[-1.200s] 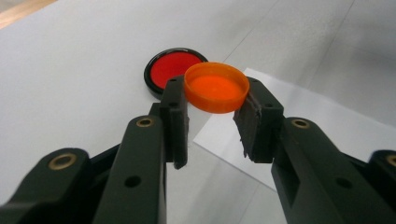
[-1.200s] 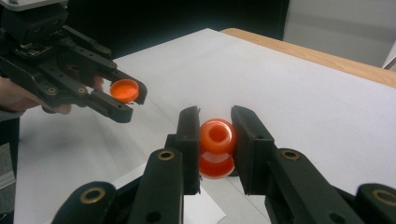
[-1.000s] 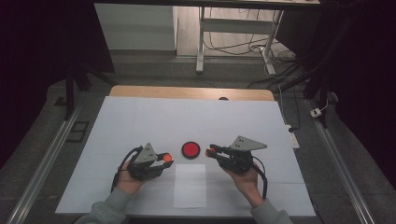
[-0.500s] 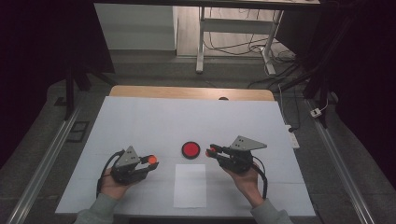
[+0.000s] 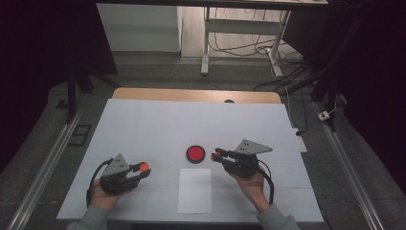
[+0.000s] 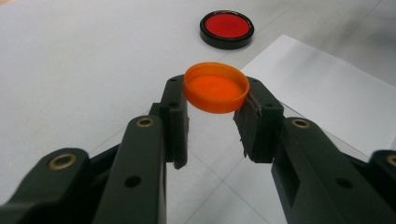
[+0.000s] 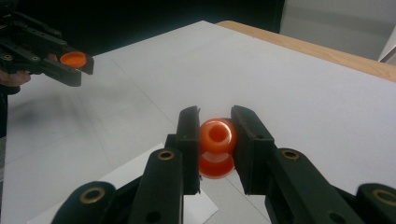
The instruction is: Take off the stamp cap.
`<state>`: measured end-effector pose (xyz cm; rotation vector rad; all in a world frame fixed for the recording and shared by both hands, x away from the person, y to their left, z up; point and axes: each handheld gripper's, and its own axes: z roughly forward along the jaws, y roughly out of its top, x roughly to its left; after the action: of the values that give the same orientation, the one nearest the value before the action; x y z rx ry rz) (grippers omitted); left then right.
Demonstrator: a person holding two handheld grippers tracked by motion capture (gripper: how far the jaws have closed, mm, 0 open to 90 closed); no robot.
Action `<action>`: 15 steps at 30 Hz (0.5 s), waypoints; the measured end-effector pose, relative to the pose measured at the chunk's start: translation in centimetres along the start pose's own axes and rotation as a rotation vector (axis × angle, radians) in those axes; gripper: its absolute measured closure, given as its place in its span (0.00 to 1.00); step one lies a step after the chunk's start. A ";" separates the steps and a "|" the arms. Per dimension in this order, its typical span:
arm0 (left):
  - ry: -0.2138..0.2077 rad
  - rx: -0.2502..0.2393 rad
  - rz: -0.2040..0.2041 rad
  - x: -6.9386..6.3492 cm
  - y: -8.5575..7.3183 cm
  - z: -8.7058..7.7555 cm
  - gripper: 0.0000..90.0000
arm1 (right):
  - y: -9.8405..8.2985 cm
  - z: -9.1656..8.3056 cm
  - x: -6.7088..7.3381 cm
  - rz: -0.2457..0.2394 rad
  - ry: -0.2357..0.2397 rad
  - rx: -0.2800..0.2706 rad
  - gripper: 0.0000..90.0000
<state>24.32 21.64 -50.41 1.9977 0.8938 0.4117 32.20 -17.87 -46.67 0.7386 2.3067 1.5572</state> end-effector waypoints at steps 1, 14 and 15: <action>0.001 0.001 0.000 0.0 0.0 0.0 0.72 | 0.0 0.0 0.0 -0.002 -0.001 0.004 0.81; 0.002 0.011 0.000 0.0 -0.3 0.0 0.72 | 0.0 0.0 0.0 -0.003 -0.002 -0.001 0.81; 0.001 0.012 0.001 0.0 -0.3 0.0 0.72 | 0.0 0.0 0.0 -0.003 -0.002 -0.001 0.81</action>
<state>24.23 21.75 -50.67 2.0093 0.8981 0.4085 32.24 -17.87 -46.64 0.7350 2.3045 1.5559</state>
